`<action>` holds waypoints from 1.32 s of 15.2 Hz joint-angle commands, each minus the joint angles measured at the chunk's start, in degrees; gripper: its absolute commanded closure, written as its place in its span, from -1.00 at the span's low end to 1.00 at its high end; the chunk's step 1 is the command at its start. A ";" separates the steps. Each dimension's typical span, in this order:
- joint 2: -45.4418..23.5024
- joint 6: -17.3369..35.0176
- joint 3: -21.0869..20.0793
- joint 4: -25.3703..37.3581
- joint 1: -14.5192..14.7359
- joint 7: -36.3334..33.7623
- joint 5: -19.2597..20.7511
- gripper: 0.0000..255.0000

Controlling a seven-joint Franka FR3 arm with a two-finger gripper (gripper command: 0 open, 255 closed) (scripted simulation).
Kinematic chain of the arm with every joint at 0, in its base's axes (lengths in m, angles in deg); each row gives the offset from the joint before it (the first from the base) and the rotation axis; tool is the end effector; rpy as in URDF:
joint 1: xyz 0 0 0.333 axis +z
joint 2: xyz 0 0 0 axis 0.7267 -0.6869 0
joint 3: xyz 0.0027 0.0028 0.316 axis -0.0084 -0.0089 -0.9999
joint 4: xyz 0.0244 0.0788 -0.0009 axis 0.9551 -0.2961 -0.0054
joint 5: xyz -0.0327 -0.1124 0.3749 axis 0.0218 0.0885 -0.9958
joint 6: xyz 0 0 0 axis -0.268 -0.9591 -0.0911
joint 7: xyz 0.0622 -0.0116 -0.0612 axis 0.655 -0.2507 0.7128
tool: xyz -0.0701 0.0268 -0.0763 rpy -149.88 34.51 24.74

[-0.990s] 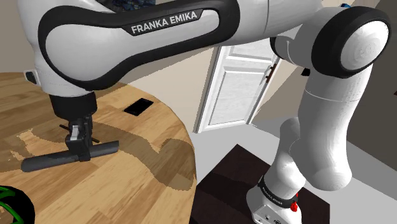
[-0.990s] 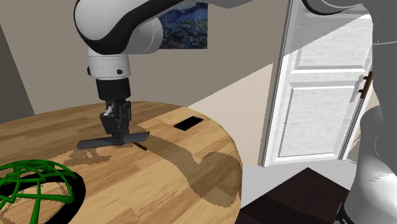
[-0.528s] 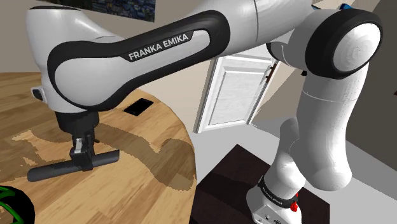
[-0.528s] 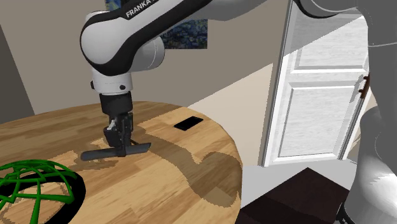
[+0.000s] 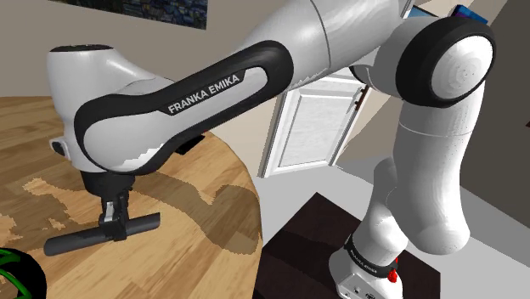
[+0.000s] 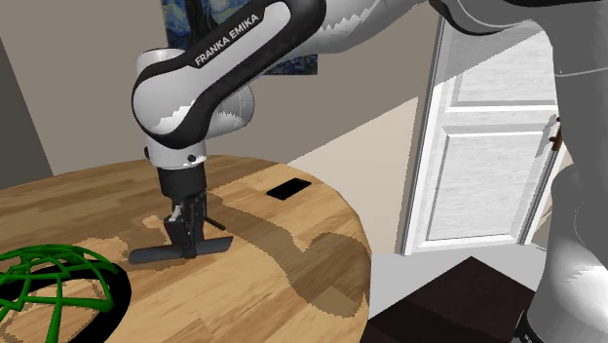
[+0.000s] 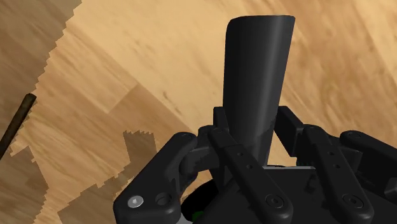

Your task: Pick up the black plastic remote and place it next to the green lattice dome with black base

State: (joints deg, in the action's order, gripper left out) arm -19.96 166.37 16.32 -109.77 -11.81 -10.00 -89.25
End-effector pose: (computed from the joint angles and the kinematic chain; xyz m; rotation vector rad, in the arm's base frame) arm 0.4567 0.4415 0.3421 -2.6339 -1.5910 0.0793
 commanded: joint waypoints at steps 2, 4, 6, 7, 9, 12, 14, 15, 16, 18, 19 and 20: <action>-1.25 1.99 0.09 -0.71 0.07 0.00 0.19 1.00; -2.05 3.25 0.15 -1.18 0.13 0.00 0.31 1.00; -2.88 4.49 0.22 -1.60 0.19 -0.01 0.43 1.00; -3.31 5.11 0.25 -1.79 0.22 -0.02 0.49 1.00; -4.20 6.33 0.33 -2.13 0.28 -0.03 0.62 1.00; -5.60 8.13 0.45 -2.55 0.38 -0.06 0.83 1.00; -6.57 9.31 0.54 -2.76 0.46 -0.08 0.96 1.00; -7.06 9.89 0.58 -2.85 0.50 -0.09 1.03 1.00; -7.57 10.46 0.63 -2.92 0.54 -0.10 1.11 1.00; -8.97 11.99 0.76 -3.06 0.65 -0.13 1.30 1.00; -8.96 12.00 0.76 -3.07 0.65 -0.13 1.30 1.00; -8.96 11.99 0.77 -3.06 0.65 -0.13 1.30 1.00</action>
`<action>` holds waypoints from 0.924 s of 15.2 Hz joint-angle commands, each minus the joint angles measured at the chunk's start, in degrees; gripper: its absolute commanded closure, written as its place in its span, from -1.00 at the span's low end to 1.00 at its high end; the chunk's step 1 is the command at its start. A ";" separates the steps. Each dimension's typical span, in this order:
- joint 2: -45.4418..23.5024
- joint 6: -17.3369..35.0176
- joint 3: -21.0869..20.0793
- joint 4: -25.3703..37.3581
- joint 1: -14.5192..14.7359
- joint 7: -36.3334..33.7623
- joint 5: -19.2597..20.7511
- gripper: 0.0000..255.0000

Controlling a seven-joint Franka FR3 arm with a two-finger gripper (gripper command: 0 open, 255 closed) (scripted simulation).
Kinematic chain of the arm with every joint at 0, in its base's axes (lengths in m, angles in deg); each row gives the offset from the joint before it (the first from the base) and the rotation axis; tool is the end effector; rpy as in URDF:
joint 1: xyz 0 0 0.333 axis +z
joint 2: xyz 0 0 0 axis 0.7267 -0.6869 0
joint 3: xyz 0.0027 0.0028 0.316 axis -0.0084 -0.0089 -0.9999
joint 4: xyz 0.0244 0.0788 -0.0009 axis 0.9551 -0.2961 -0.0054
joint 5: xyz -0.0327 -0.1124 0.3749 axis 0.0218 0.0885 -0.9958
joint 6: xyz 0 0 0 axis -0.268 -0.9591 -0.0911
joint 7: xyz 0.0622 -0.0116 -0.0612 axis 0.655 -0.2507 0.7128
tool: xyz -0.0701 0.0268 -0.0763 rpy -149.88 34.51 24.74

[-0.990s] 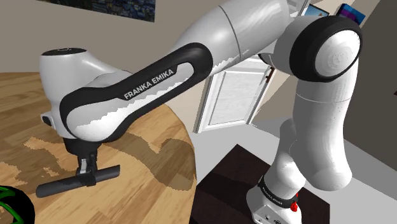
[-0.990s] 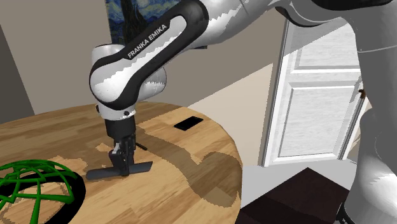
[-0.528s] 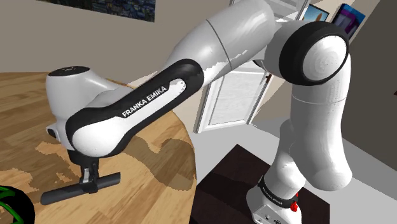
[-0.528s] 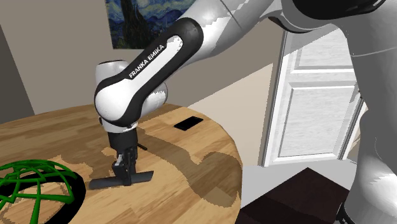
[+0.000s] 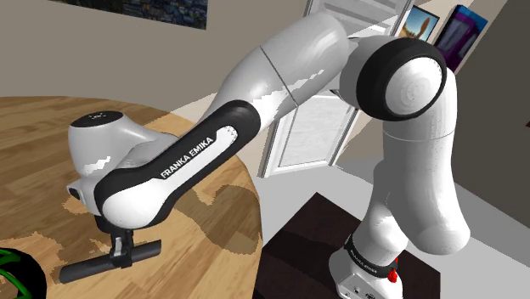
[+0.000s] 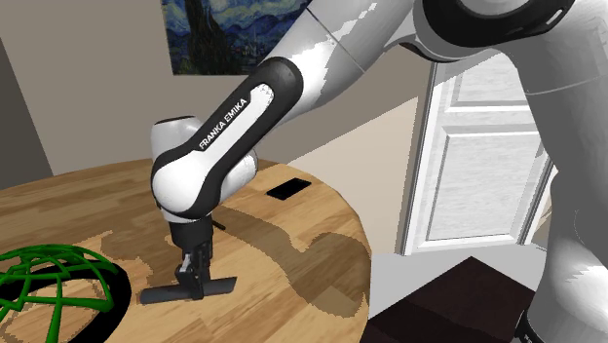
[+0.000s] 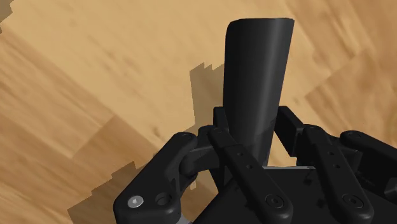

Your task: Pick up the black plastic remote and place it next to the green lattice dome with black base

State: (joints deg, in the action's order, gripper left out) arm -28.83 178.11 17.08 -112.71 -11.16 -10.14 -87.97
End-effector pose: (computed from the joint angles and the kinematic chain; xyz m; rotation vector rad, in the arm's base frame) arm 0.4575 0.4420 0.2392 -2.6341 -1.5909 0.0791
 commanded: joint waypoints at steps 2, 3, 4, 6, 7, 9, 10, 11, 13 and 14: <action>-0.10 0.25 0.01 -0.12 0.00 0.01 0.01 1.00; -0.10 0.25 0.01 -0.12 0.00 0.01 0.01 1.00; -0.10 0.25 0.01 -0.12 0.00 0.01 0.01 1.00; -0.10 0.25 0.01 -0.12 0.00 0.01 0.01 1.00; -0.10 0.25 0.01 -0.12 0.00 0.01 0.01 -1.00; -0.10 0.25 0.01 -0.12 0.00 0.02 0.01 -1.00; -0.10 0.25 0.01 -0.12 0.00 0.02 0.01 -1.00; -0.10 0.25 0.01 -0.12 0.00 0.02 0.01 -1.00; 1.13 -1.22 -0.10 0.12 -0.16 0.12 -0.16 -1.00; 2.30 -2.72 -0.19 0.45 -0.32 0.23 -0.33 -1.00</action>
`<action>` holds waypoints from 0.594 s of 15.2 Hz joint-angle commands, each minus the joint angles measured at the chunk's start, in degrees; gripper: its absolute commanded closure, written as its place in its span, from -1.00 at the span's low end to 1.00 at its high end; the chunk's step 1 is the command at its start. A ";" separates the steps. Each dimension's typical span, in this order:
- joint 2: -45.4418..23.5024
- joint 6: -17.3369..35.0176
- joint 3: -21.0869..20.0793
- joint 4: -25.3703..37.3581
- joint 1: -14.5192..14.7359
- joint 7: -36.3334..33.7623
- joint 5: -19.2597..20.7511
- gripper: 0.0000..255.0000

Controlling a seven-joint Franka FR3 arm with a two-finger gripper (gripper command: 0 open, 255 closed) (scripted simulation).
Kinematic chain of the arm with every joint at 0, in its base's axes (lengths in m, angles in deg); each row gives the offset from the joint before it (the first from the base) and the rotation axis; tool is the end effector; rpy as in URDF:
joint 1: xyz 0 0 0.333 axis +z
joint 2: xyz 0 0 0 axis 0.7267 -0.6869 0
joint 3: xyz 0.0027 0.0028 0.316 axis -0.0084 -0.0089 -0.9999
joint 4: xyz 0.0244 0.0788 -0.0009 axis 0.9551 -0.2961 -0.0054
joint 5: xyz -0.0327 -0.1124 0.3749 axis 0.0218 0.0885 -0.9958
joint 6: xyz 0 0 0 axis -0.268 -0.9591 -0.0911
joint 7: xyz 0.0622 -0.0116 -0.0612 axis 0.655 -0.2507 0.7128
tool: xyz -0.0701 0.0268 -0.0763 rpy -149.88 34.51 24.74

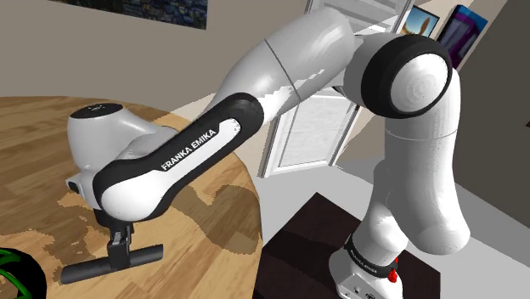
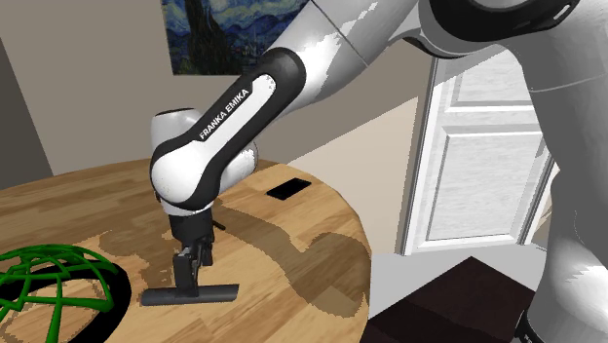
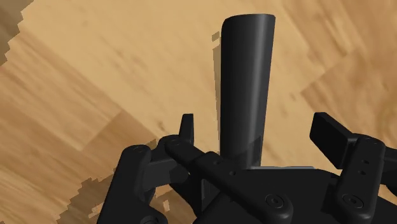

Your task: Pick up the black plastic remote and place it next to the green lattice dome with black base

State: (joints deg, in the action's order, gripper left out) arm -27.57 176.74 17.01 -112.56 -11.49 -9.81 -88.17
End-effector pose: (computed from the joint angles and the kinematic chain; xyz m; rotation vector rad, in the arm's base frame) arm 0.4597 0.4399 0.2522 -2.6337 -1.5910 0.0779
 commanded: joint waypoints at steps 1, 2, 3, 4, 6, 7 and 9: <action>2.16 -2.87 -0.21 0.70 -0.15 0.01 -0.30 -1.00; 3.01 -4.09 -0.27 1.08 -0.26 0.09 -0.43 -1.00; 3.01 -4.09 -0.26 1.08 -0.26 0.09 -0.43 -1.00; 3.02 -4.08 -0.26 1.06 -0.26 0.09 -0.43 -1.00; 3.01 -4.08 -0.26 1.08 -0.25 0.09 -0.43 -1.00; 3.01 -4.08 -0.26 1.08 -0.25 0.09 -0.43 -1.00; 3.01 -4.09 -0.26 1.08 -0.25 0.09 -0.43 -1.00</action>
State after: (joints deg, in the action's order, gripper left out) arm -24.57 172.68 16.75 -111.48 -11.74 -9.72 -88.59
